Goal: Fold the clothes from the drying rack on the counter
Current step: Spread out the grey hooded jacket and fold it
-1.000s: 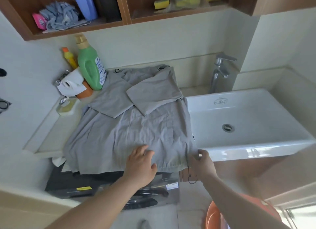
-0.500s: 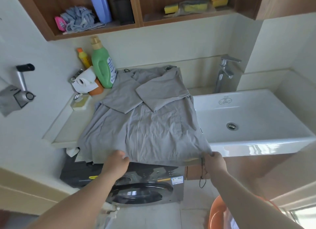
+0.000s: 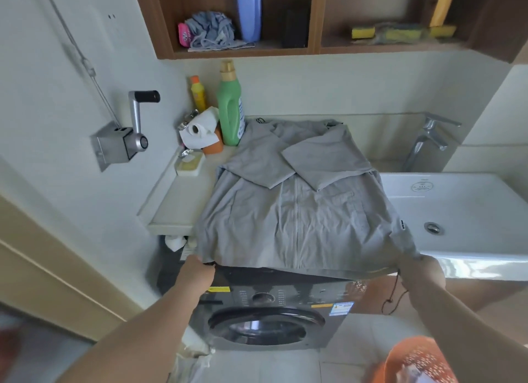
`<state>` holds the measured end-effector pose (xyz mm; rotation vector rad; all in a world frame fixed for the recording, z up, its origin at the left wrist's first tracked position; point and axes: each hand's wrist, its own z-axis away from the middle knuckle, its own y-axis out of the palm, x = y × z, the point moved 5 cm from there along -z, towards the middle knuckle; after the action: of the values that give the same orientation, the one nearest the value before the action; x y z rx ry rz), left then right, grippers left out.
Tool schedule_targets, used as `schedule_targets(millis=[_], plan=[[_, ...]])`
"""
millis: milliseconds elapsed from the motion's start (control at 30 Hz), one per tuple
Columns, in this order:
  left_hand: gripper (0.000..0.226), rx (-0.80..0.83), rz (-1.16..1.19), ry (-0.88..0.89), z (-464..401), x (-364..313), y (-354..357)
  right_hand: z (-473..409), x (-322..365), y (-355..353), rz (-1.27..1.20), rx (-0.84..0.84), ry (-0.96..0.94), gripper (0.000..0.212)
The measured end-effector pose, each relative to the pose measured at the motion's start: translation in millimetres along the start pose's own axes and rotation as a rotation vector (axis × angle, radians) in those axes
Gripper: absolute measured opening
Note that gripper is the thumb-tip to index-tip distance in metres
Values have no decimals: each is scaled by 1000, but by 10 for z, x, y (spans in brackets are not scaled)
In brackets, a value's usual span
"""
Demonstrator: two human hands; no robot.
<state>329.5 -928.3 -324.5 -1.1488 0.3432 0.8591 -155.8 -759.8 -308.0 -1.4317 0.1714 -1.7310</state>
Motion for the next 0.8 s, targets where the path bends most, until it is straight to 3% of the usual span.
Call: schedule_targets(millis=[100,200,367,533,667,800], plan=[[23,53,-7,20,-166,127,5,124,86,-17,-1,-68,20,17],[15,76,75,17,-399,147,57,233,152,-1,21,-112,45,15],[29,14,428,-58,-624,131,114,341,248,74,29,-150,49,10],[48,101,475,-70,-589,78,111,316,191,112,93,-149,48,14],[31,114,452,-87,-550,119,22,281,161,85,175,-120,45,26],[18,87,421,-34,-435,82,-162,240,211,-10,345,-96,16,18]])
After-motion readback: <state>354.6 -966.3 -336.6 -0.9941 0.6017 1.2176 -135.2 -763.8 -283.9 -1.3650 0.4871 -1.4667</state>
